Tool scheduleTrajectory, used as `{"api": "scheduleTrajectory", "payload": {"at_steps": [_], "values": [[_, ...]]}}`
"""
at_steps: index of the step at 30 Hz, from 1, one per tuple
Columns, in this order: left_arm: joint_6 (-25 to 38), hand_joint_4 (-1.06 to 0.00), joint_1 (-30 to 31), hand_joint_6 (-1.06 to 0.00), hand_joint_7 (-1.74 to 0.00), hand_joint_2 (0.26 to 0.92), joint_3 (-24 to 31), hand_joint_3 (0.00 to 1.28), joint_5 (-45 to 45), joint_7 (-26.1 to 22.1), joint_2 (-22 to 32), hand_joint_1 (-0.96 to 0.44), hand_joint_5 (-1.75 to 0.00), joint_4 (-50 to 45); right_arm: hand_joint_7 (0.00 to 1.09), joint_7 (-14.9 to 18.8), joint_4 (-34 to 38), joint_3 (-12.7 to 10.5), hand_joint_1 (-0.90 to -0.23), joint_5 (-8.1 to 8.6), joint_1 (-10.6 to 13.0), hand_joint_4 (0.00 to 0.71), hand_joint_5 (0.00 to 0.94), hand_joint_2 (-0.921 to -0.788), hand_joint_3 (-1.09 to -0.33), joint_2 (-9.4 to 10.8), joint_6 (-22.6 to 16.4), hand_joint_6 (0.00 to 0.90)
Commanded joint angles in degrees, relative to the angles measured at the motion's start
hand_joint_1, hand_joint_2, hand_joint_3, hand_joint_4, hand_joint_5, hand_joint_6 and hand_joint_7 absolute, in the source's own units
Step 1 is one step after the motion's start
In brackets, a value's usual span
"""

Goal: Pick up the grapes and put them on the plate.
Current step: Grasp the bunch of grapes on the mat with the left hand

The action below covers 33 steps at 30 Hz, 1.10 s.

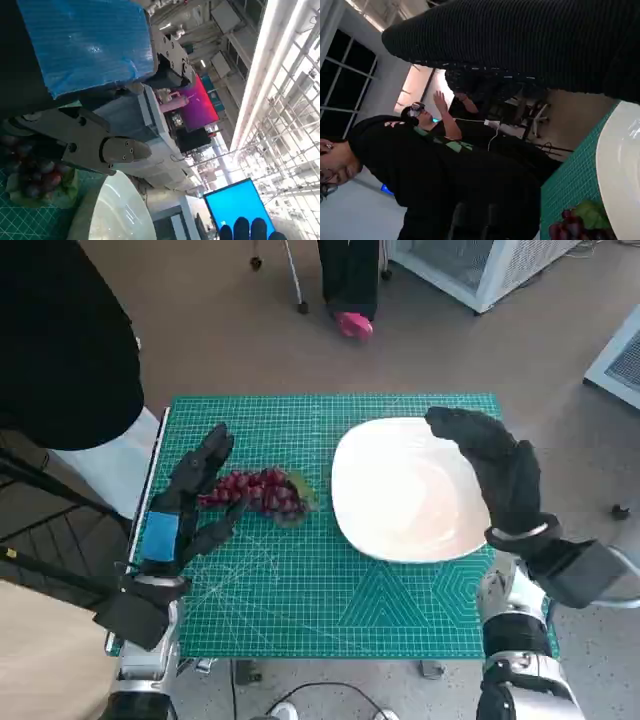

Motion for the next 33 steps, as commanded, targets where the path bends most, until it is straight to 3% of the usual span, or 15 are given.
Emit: {"api": "scheduleTrajectory", "payload": {"at_steps": [1, 33], "values": [[0.1, -0.48, 0.5, -0.47, -0.03, 0.921, 0.0, 0.25, -0.3, -0.1, 0.0, -0.17, 0.00, -0.6, 0.00, 0.2, 0.8, -0.1, -0.464, -0.01, 0.4, 0.278, 0.000, -0.921, -0.539, -0.1, 0.3, 0.258], [0.0, -0.47, 0.7, -0.48, -0.03, 0.921, -0.2, 0.24, -0.7, -0.3, -0.6, -0.20, 0.00, -0.5, 0.00, 0.8, 1.7, -0.8, -0.466, 0.03, 0.4, 0.272, 0.000, -0.921, -0.550, -0.5, 0.0, 0.253]]}}
